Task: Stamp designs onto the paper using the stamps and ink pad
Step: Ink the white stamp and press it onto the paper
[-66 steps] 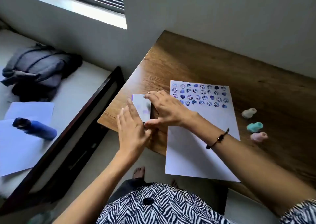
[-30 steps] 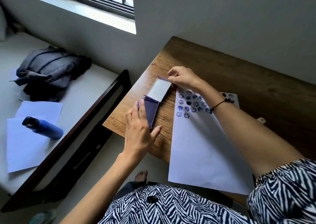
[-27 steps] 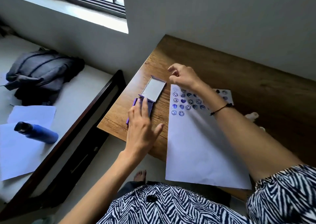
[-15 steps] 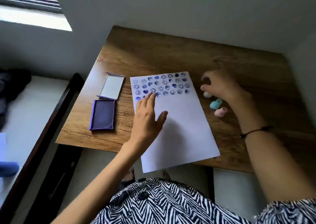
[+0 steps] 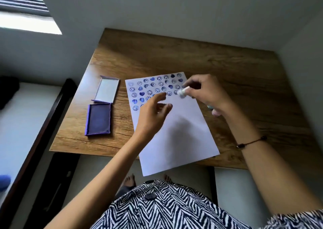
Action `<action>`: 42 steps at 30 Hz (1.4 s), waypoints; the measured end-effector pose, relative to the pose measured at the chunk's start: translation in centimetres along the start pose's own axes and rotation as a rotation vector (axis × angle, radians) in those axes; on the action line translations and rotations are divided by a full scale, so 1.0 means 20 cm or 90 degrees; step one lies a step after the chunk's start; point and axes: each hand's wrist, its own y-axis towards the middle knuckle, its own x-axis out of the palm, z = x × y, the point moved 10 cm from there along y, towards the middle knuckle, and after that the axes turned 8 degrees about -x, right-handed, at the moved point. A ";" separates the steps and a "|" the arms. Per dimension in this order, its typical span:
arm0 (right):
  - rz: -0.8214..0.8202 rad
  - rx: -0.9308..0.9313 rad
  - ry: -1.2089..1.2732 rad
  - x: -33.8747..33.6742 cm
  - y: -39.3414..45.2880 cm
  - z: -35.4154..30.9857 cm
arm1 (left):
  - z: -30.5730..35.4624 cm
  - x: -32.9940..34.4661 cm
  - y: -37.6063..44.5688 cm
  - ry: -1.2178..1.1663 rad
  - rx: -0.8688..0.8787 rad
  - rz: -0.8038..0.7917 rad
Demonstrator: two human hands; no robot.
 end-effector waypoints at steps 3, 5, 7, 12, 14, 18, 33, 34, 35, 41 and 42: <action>-0.077 -0.036 0.147 0.19 -0.03 -0.15 | -0.05 -0.09 0.00 -0.185 -0.061 -0.014; -0.108 -0.052 0.173 0.31 -0.04 -0.22 | -0.07 -0.20 -0.03 -0.216 -0.048 0.031; -0.147 -0.052 0.197 0.45 -0.04 -0.28 | -0.11 -0.33 -0.07 -0.211 -0.037 0.088; -0.198 -0.107 0.229 0.73 -0.04 -0.50 | -0.27 -0.58 -0.23 -0.272 -0.084 0.242; -0.194 -0.191 0.192 0.79 -0.05 -0.63 | -0.34 -0.65 -0.29 -0.358 -0.118 0.276; -0.206 -0.304 0.151 0.87 -0.07 -0.82 | -0.40 -0.76 -0.35 -0.503 -0.132 0.320; -0.215 -0.587 -0.285 1.16 -0.16 -0.90 | -0.56 -0.85 -0.40 -0.616 -0.194 0.409; -0.220 -0.580 -0.281 1.17 -0.14 -0.91 | -0.57 -0.86 -0.41 -0.615 -0.196 0.420; -0.230 -0.566 -0.282 1.17 -0.11 -0.91 | -0.58 -0.86 -0.42 -0.615 -0.201 0.426; -0.231 -0.568 -0.288 1.18 -0.12 -0.92 | -0.62 -0.87 -0.42 -0.606 -0.209 0.424; -0.236 -0.563 -0.287 1.19 -0.14 -0.91 | -0.62 -0.87 -0.43 -0.600 -0.213 0.423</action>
